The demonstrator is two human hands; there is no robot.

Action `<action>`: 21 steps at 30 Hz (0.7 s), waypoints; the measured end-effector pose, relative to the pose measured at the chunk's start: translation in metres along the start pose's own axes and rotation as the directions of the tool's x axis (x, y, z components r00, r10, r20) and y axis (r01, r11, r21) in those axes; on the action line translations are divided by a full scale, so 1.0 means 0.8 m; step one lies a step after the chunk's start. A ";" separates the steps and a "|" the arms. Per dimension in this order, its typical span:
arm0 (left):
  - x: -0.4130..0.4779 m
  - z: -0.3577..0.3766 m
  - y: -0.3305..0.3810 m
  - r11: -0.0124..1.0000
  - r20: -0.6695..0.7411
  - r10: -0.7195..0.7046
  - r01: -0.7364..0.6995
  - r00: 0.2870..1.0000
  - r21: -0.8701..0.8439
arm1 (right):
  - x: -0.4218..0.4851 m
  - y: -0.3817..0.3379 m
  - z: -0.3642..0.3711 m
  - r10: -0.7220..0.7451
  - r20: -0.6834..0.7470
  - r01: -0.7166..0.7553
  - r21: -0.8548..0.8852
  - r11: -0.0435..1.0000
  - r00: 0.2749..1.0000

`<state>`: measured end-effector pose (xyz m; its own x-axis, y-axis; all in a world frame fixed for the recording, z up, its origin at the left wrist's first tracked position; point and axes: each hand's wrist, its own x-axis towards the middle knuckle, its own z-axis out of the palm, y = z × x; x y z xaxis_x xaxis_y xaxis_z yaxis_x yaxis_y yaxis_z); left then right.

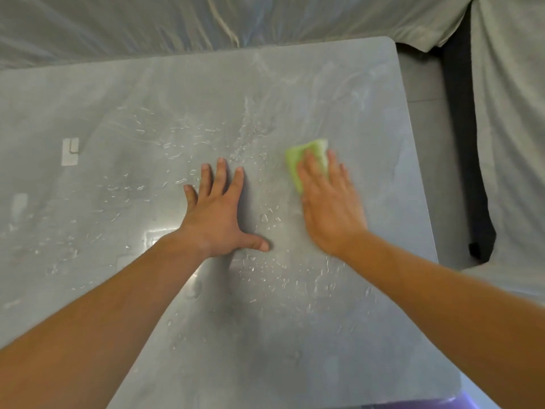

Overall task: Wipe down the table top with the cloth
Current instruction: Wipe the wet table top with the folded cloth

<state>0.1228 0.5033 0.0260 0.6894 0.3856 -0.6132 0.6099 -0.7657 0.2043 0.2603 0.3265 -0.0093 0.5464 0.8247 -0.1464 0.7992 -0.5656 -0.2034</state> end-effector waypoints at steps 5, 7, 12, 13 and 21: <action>-0.001 0.001 -0.003 0.996 0.013 0.011 -0.012 1.000 0.086 | -0.053 0.014 0.002 -0.419 0.144 0.435 -0.107 0.894 0.897; 0.000 0.003 -0.002 0.995 0.004 0.005 -0.006 1.000 0.099 | -0.019 0.031 -0.005 -0.236 0.078 0.242 -0.069 0.968 0.969; -0.005 0.006 -0.003 0.998 -0.036 0.002 0.000 0.999 0.062 | -0.026 -0.034 0.007 0.183 -0.032 -0.180 0.079 0.980 0.983; -0.008 0.007 -0.003 0.998 -0.058 0.003 0.001 0.998 0.059 | -0.053 -0.048 0.013 0.071 -0.015 -0.070 0.046 0.996 0.997; -0.060 0.043 0.016 0.995 -0.183 0.091 -0.081 0.979 0.060 | -0.085 0.066 -0.014 0.202 0.049 -0.204 0.038 0.978 0.978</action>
<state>0.0840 0.4571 0.0315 0.8018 0.4022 -0.4421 0.5277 -0.8237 0.2076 0.2681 0.2405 0.0010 0.6839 0.6919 -0.2314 0.6606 -0.7219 -0.2061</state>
